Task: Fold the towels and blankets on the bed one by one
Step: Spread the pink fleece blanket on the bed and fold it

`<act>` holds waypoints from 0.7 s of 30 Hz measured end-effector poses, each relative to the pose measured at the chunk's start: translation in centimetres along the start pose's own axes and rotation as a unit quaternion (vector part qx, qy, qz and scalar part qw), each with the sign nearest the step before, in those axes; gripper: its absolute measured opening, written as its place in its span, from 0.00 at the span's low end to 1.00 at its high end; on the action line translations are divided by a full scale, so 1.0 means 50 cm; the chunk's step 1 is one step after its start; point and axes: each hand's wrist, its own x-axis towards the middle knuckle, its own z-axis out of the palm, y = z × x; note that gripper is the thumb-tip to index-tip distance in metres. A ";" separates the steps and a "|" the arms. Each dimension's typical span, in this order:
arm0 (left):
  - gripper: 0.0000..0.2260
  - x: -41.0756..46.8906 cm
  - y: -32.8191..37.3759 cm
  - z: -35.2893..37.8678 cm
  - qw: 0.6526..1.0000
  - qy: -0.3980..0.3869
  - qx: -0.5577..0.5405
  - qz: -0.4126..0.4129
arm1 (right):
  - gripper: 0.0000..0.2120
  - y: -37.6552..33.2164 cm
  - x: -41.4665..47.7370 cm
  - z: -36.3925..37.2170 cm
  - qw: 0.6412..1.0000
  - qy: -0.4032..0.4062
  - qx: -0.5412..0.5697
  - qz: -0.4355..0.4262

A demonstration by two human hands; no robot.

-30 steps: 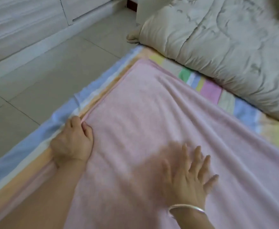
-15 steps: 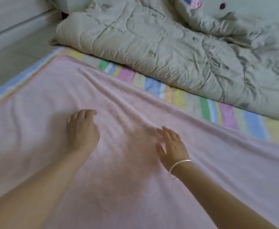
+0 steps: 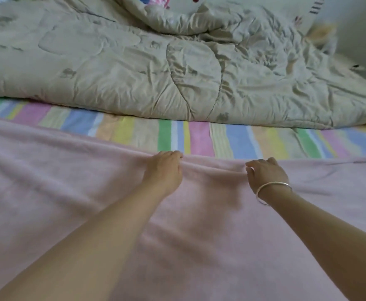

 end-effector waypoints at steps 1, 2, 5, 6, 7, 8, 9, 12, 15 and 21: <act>0.19 0.025 0.006 0.008 1.000 -0.010 0.021 -0.012 | 0.16 0.005 0.021 0.000 1.000 -0.005 0.010 0.007; 0.20 0.052 0.015 0.019 0.998 -0.021 0.045 -0.028 | 0.16 0.013 0.042 0.004 1.000 -0.010 0.025 0.012; 0.18 0.097 0.014 0.026 0.989 -0.040 0.117 -0.082 | 0.17 0.006 0.087 0.020 0.998 -0.022 0.063 -0.007; 0.16 0.108 0.012 0.026 0.985 -0.041 0.151 -0.072 | 0.21 -0.002 0.097 0.021 0.997 -0.038 0.064 -0.019; 0.15 0.117 0.011 0.030 0.979 -0.041 0.194 -0.045 | 0.24 -0.008 0.104 0.028 0.996 -0.058 0.055 -0.031; 0.14 0.125 0.011 0.032 0.973 -0.039 0.228 -0.019 | 0.25 -0.014 0.109 0.033 0.996 -0.072 0.034 -0.035; 0.12 0.130 0.011 0.030 0.969 -0.040 0.246 -0.012 | 0.23 -0.022 0.110 0.036 0.997 -0.072 0.004 -0.037; 0.10 0.155 0.009 0.025 0.967 -0.030 0.250 -0.037 | 0.15 -0.034 0.115 0.037 0.995 -0.056 -0.073 -0.042; 0.10 0.187 0.017 0.015 0.979 0.029 0.160 -0.119 | 0.13 -0.035 0.150 0.019 1.000 0.002 -0.001 0.007; 0.12 0.212 0.017 0.061 0.989 0.101 -0.023 -0.105 | 0.14 -0.036 0.223 0.023 0.961 0.026 0.260 0.094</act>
